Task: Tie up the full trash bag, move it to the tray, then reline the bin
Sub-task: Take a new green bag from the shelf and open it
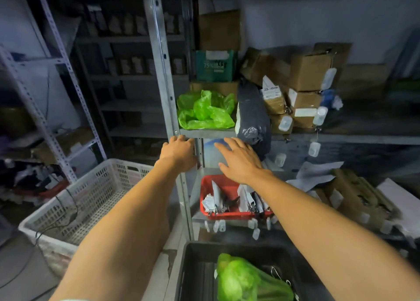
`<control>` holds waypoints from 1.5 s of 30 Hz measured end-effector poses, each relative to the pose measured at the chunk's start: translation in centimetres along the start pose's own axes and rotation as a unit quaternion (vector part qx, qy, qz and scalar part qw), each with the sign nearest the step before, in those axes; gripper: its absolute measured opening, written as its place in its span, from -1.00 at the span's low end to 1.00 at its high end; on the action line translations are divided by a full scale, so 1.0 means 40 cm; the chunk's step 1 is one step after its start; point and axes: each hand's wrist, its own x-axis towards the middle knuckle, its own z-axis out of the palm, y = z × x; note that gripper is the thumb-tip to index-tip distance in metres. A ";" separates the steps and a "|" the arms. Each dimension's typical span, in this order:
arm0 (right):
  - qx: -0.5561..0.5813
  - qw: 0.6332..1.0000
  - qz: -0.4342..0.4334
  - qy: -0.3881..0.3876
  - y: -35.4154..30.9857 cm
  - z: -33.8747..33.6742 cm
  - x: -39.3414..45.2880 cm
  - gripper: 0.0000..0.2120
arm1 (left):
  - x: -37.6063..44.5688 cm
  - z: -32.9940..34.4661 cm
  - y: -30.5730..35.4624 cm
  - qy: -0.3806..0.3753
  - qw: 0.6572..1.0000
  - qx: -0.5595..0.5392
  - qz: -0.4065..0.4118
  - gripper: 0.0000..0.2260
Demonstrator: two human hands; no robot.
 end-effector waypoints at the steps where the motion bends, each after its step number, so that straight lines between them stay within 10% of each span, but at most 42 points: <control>1: -0.002 1.000 -0.002 0.004 0.000 0.002 0.006 -0.38 | 0.007 0.001 -0.001 0.001 1.000 0.008 0.001 -0.53; 22: 0.030 0.992 0.124 0.010 0.007 0.026 0.461 -0.34 | 0.400 0.015 -0.145 0.026 0.996 0.009 0.085 -0.53; 45: 0.030 0.996 0.081 0.000 0.002 0.026 0.312 -0.74 | 0.227 0.000 -0.124 0.089 0.990 -0.093 0.050 -0.79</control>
